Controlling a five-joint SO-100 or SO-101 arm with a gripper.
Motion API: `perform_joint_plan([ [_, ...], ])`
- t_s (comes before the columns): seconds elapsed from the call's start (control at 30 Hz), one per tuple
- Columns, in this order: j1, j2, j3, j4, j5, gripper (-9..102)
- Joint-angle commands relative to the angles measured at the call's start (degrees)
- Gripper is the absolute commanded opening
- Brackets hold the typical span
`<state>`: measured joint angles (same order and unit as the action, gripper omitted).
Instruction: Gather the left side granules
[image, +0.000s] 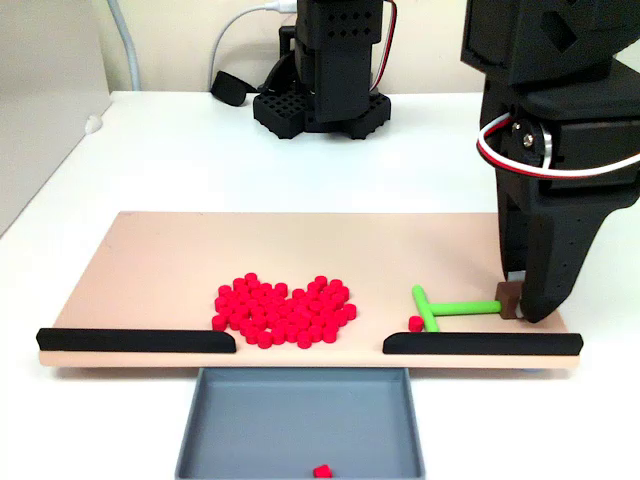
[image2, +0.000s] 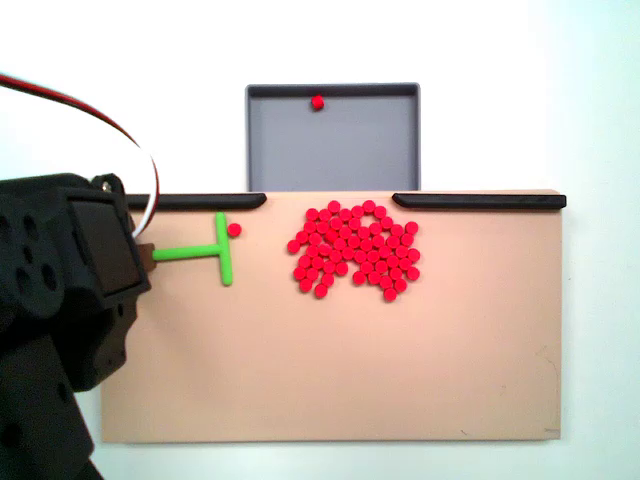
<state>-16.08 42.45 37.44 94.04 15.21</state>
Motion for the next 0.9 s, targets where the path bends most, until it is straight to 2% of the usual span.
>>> perform_joint_plan([
  [0.0, 0.88, -0.18, 0.35, 0.70, 1.14, 0],
  [0.87, 3.52, -0.79, 0.44, 0.79, 4.13, 0],
])
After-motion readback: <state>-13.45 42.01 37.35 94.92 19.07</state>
